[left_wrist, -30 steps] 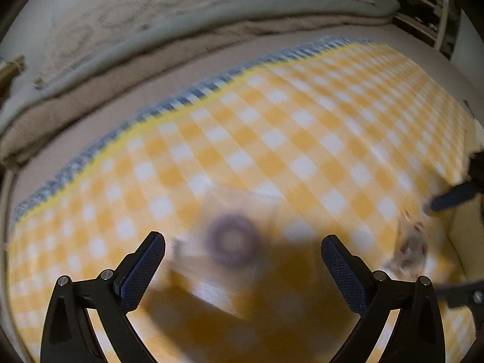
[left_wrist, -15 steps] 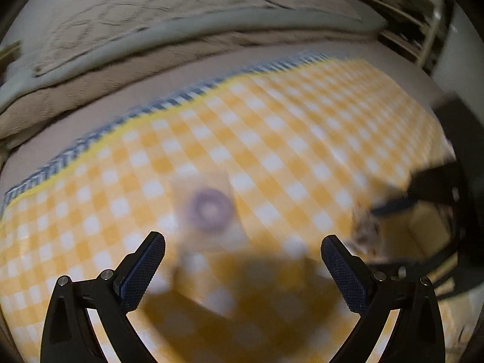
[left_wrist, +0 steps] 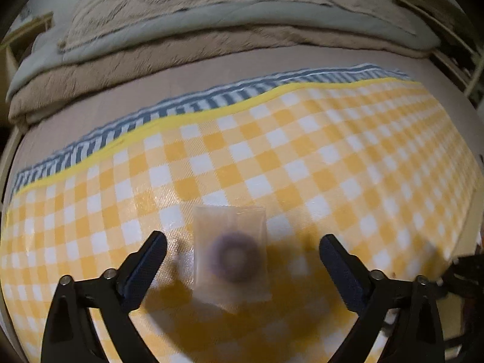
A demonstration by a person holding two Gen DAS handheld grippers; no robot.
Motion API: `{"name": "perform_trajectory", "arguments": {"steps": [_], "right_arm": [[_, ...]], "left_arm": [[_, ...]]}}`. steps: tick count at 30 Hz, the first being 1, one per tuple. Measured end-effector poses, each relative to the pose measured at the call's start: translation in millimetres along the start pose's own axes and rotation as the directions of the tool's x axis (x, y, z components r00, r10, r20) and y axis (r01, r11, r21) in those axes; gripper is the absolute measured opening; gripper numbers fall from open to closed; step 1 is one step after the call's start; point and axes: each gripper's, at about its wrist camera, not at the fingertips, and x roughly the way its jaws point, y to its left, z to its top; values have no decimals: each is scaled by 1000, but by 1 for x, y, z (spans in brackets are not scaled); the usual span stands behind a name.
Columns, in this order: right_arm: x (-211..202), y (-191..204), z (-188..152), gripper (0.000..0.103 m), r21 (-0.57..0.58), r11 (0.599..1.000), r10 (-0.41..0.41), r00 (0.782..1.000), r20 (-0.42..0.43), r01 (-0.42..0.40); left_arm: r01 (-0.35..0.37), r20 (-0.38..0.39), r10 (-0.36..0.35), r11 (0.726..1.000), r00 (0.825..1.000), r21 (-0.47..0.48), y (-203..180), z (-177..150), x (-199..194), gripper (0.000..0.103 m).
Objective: Organize snacks
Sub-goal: 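Grasp the clear donut-ring packet with the left tool while the right tool grasps the candy packet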
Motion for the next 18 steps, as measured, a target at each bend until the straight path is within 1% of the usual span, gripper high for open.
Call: {"name": "perform_trajectory", "arguments": {"steps": [2, 4, 7, 8, 9, 11, 13, 16, 18], "right_arm": [[-1, -1, -4, 33, 3, 1000, 12, 1000, 11, -12], [-4, -2, -9, 33, 17, 1000, 24, 999, 22, -25], [-9, -10, -14, 32, 31, 999, 36, 999, 33, -37], [-10, -12, -14, 32, 36, 998, 40, 999, 33, -42], [-12, -15, -15, 32, 44, 998, 44, 998, 34, -45], [-16, -23, -17, 32, 57, 997, 44, 998, 40, -46], [-18, -30, -12, 32, 70, 996, 43, 998, 47, -46], [-28, -40, -10, 31, 91, 995, 37, 997, 62, -43], [-36, -44, -11, 31, 104, 994, 28, 997, 76, -35]], "left_arm": [[-21, -14, 21, 1000, 1000, -6, -1, 1, 8, 80], [-33, -26, 33, 999, 999, -17, 1, 2, 13, 71], [-65, -20, 64, 997, 998, -32, 1, 2, 15, 63], [-67, -22, 66, 997, 998, -38, 1, 1, 16, 58], [-66, -28, 65, 997, 997, -42, 1, 0, 16, 55], [-68, -32, 67, 997, 997, -35, -2, -3, 17, 54], [-64, -38, 63, 998, 997, -24, -6, -5, 17, 53], [-62, -37, 61, 998, 997, -27, -9, -11, 10, 51], [-87, -13, 87, 996, 996, -22, -12, -17, 0, 50]]}}
